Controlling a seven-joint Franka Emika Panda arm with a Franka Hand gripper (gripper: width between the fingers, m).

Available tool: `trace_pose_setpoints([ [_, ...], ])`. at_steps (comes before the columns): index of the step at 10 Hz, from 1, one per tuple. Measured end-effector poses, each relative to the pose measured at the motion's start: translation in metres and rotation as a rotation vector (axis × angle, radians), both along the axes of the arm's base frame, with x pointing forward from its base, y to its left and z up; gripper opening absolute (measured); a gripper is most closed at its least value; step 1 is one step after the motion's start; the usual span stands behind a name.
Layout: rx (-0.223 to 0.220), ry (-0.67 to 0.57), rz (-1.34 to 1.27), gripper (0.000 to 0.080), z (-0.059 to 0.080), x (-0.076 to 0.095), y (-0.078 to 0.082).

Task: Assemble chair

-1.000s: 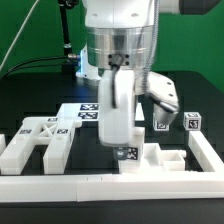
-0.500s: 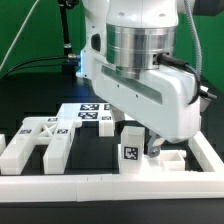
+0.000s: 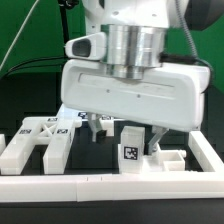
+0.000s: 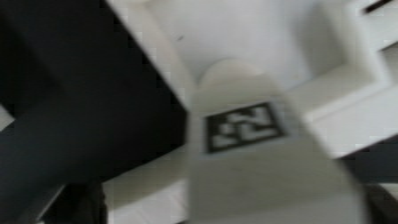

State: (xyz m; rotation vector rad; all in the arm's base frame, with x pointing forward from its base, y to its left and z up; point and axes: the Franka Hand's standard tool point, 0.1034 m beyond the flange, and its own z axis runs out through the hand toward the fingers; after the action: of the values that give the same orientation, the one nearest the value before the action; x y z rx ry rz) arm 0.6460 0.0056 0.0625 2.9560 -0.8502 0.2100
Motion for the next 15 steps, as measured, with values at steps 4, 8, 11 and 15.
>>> trace_pose_setpoints([
  [4,0.021,-0.018,-0.19,0.0285,-0.002,0.0,0.0],
  [8,0.065,-0.053,-0.55,0.0285,-0.004,0.005,-0.008],
  [11,0.137,-0.067,-0.942,0.0285,-0.005,0.001,-0.014],
  [15,0.192,-0.123,-1.344,0.0285,-0.005,-0.004,0.013],
])
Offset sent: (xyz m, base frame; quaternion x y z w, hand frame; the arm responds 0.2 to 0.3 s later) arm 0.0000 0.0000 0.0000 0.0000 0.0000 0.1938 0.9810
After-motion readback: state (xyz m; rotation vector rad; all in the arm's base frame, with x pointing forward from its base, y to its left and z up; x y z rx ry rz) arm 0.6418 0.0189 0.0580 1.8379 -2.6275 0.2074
